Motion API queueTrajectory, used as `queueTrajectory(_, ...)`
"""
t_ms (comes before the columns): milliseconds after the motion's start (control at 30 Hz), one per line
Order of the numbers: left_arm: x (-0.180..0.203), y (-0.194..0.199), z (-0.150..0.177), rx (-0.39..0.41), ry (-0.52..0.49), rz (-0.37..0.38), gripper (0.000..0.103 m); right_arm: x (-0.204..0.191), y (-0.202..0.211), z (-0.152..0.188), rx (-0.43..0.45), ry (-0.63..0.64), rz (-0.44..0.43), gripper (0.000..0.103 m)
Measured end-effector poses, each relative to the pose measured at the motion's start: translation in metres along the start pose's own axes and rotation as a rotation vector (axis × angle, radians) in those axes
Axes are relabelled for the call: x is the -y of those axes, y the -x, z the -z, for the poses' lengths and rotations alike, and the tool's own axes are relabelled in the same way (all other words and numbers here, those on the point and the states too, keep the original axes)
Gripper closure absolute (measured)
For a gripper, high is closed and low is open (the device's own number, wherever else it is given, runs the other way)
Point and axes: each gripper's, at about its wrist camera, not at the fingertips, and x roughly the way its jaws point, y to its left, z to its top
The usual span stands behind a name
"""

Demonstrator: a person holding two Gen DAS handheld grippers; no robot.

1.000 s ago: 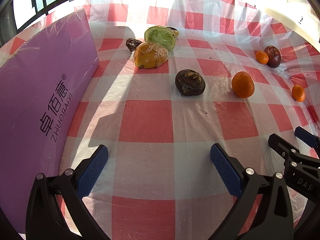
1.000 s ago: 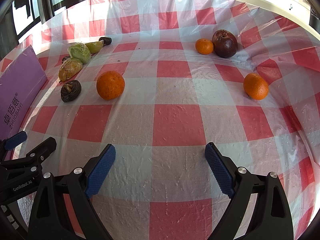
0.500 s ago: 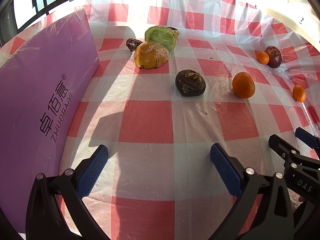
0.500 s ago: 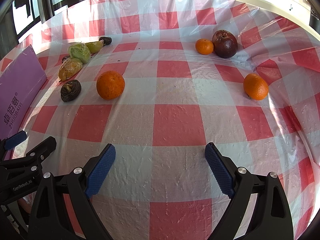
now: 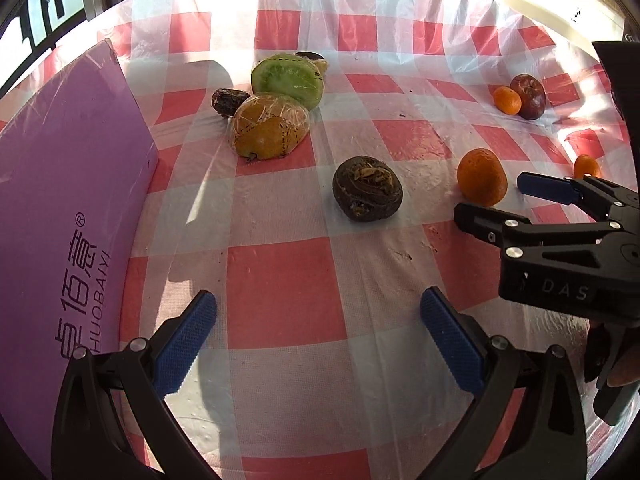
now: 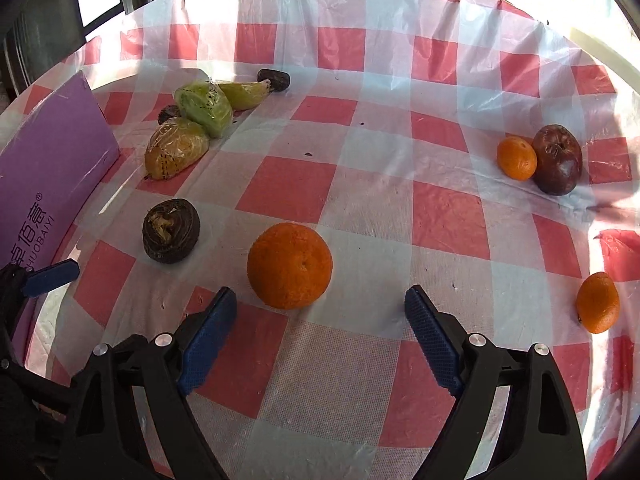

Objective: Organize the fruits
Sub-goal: 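Grasp the large orange with the right tool while the left tool grasps the dark round fruit, then carry the orange and dark fruit with both tools over the white box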

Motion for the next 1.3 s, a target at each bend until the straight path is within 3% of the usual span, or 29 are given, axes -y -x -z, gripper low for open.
queueTrajectory(100, 0.001, -0.005, -0.008, -0.007, -0.018, 0.011, 0.001, -0.002, -0.010, -0.018, 0.004, 0.007, -0.006, 0.039)
queueTrajectory(167, 0.004, -0.010, -0.017, -0.010, -0.031, 0.012, 0.001, 0.001, -0.011, -0.025, 0.000, -0.007, -0.012, 0.064)
queueTrajectory(200, 0.007, -0.013, -0.022, -0.008, -0.040, 0.014, 0.003, 0.003, -0.010, -0.025, -0.003, -0.016, -0.016, 0.066)
queueTrajectory(267, 0.013, -0.020, -0.035, -0.003, -0.066, 0.038, 0.012, 0.010, -0.007, -0.021, -0.010, -0.042, 0.014, 0.066)
queueTrajectory(467, 0.030, -0.037, -0.062, 0.021, -0.104, 0.073, 0.025, 0.045, 0.015, 0.009, -0.036, -0.178, 0.051, 0.066)
queueTrajectory(500, 0.032, -0.037, -0.064, 0.031, -0.110, 0.077, 0.030, 0.049, 0.018, 0.015, -0.046, -0.188, 0.054, 0.066)
queueTrajectory(567, 0.037, -0.036, -0.065, 0.045, -0.131, 0.081, 0.053, 0.053, 0.023, 0.025, -0.050, -0.191, 0.058, 0.066)
queueTrajectory(633, 0.041, -0.033, -0.063, 0.039, -0.154, 0.089, 0.063, 0.053, 0.027, 0.031, -0.054, -0.185, 0.054, 0.066)
queueTrajectory(833, 0.046, -0.015, -0.043, -0.026, -0.149, 0.079, 0.064, 0.051, 0.034, 0.038, -0.078, -0.185, 0.035, 0.066)
queueTrajectory(1133, 0.052, 0.041, 0.030, -0.114, -0.122, 0.121, 0.064, 0.043, 0.055, 0.063, -0.133, -0.138, -0.062, 0.066)
queueTrajectory(1300, 0.056, 0.058, 0.040, -0.116, -0.214, 0.147, 0.064, 0.045, 0.069, 0.078, -0.160, -0.133, -0.100, 0.066)
